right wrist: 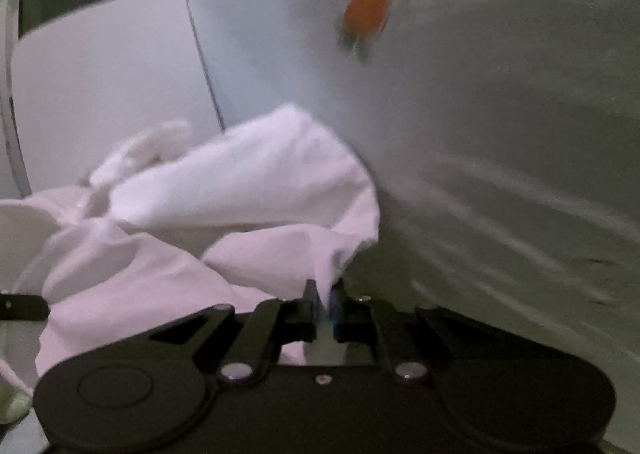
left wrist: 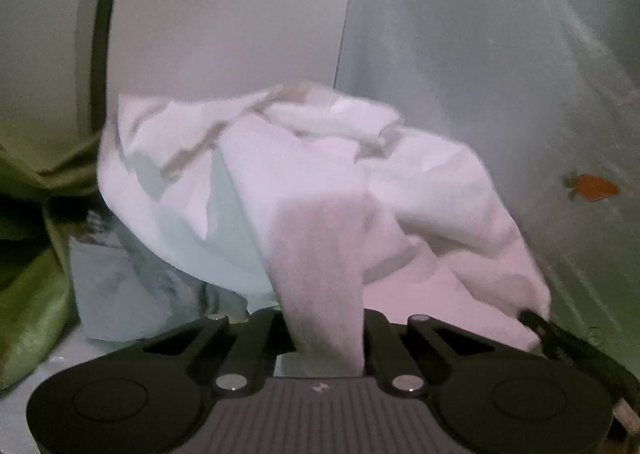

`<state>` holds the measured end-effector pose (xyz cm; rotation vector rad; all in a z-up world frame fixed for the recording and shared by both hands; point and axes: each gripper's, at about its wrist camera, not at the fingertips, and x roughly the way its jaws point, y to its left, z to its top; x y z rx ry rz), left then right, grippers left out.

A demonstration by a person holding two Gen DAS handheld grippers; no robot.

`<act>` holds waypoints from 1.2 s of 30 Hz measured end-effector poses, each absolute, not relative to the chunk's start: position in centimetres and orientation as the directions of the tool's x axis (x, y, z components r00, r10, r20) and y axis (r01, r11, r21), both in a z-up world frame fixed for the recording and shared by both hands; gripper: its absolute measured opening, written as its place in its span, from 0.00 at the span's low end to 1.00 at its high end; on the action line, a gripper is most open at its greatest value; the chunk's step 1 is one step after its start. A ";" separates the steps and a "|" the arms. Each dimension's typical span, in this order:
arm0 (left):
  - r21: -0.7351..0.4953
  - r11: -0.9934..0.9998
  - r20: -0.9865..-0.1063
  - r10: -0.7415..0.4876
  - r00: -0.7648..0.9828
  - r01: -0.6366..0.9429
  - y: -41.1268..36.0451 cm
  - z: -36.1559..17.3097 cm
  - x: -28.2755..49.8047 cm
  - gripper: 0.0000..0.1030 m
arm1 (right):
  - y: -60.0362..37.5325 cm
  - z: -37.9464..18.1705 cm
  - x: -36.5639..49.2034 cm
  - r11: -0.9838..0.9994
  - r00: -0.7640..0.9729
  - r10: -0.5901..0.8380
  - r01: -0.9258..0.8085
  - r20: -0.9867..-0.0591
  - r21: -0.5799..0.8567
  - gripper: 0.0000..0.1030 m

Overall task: Fold clothes
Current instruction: 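Lift the white shirt off the pile and carry it onto the mat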

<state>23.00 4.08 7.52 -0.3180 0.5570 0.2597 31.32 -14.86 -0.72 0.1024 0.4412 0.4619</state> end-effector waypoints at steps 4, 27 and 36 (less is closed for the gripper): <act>-0.206 0.940 -0.490 0.141 0.860 -0.272 2.6 10.3 19.8 0.04 | -17.6 1.1 25.5 0.918 0.854 0.395 -0.357 -0.340 0.172 0.06; -0.365 0.881 -0.764 -0.469 0.444 0.302 -24.5 4.8 -5.7 0.21 | -48.6 6.0 -8.1 0.949 0.874 -0.307 0.313 -0.376 -0.049 0.07; -0.276 0.945 -0.815 -0.327 0.478 0.175 -22.3 4.1 -7.6 0.81 | -55.5 -3.1 -17.1 0.870 0.697 -0.308 0.482 -0.648 0.106 0.45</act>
